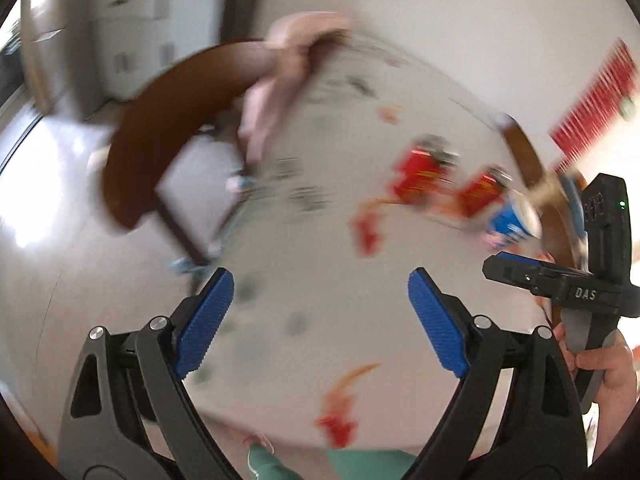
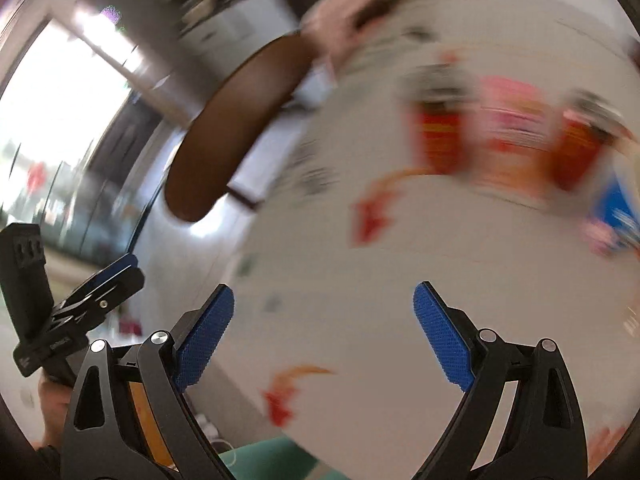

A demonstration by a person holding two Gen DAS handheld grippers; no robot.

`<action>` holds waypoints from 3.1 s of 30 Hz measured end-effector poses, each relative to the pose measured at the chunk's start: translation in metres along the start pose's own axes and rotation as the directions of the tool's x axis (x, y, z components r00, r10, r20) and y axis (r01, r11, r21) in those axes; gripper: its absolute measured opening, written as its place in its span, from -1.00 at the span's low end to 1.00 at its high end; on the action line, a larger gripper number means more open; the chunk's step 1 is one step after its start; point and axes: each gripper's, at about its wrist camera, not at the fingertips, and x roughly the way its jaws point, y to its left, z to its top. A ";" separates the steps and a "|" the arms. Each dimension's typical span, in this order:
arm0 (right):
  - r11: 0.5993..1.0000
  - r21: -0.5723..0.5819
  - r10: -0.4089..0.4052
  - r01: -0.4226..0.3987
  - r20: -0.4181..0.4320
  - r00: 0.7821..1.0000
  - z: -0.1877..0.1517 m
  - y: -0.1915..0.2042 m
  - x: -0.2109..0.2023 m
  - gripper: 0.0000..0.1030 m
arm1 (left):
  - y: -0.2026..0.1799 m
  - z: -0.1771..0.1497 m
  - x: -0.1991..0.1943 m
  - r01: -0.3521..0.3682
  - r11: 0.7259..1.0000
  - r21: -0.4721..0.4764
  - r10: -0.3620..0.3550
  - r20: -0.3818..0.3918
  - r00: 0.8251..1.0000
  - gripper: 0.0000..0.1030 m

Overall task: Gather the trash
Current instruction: 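Move both tools back toward the table with the remaining cans and cup, then grasp the red can with the left tool while the right tool grasps the blue paper cup, then carry the red can and paper cup with both tools over the bin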

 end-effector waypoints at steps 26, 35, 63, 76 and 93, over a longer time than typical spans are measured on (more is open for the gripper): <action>0.951 0.307 -0.075 0.039 0.106 0.992 0.046 -0.246 -0.068 0.67 | -0.259 0.089 0.194 0.123 0.906 0.406 -0.042 -0.202 0.978 0.72; 0.945 0.327 -0.049 0.032 0.044 0.998 0.065 -0.272 -0.042 0.41 | -0.270 0.097 0.240 0.128 0.880 0.457 -0.015 -0.244 0.970 0.73; 0.923 0.386 0.010 -0.007 -0.005 1.000 0.067 -0.304 -0.015 -0.79 | -0.282 0.120 0.280 0.235 0.891 0.389 -0.160 -0.215 0.963 0.30; 0.944 0.330 0.008 -0.026 0.056 0.998 0.069 -0.282 -0.049 -0.92 | -0.261 0.126 0.205 0.207 0.909 0.362 -0.181 -0.103 0.978 0.30; 0.967 -0.130 0.218 -0.221 -0.039 0.975 0.059 -0.021 -0.035 -0.91 | -0.068 0.057 -0.012 -0.016 0.993 0.115 -0.004 0.171 0.985 0.30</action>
